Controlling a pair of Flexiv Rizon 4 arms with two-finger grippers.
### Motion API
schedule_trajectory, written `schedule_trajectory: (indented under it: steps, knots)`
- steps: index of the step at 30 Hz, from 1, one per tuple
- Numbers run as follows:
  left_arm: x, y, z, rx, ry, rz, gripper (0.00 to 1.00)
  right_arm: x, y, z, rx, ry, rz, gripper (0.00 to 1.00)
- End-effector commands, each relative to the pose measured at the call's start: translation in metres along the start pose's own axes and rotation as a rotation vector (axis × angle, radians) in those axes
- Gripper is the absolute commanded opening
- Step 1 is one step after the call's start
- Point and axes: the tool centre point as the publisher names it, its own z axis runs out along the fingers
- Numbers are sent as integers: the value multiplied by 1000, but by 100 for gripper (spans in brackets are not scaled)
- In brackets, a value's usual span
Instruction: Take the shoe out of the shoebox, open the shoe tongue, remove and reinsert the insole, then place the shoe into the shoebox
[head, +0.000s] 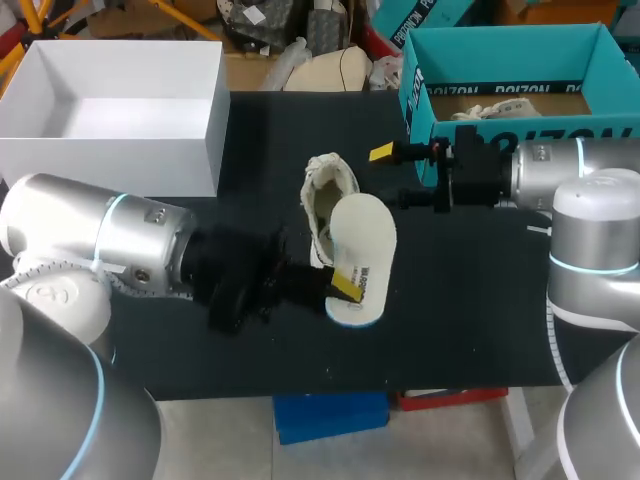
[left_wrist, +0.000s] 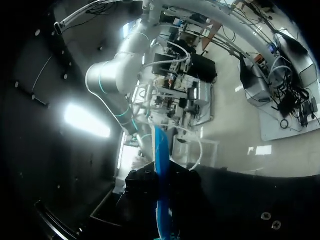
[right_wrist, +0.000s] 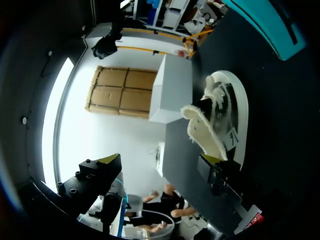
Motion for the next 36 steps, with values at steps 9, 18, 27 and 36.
schedule_trajectory:
  steps: [9, 18, 27, 36]
  knots:
    - [53, 25, -18, -44, -57, 134, 0, -1, 0, 1, -3, -1, 0, 100]
    - [75, 44, -17, -37, -40, 184, 0, -1, 0, 1, -3, -1, 0, 100]
    - [91, 68, -19, -40, -27, 216, 0, -1, 0, 1, -3, -1, 0, 100]
    - [94, 96, -26, -24, -19, 257, 0, -1, 0, 1, -3, -1, 0, 100]
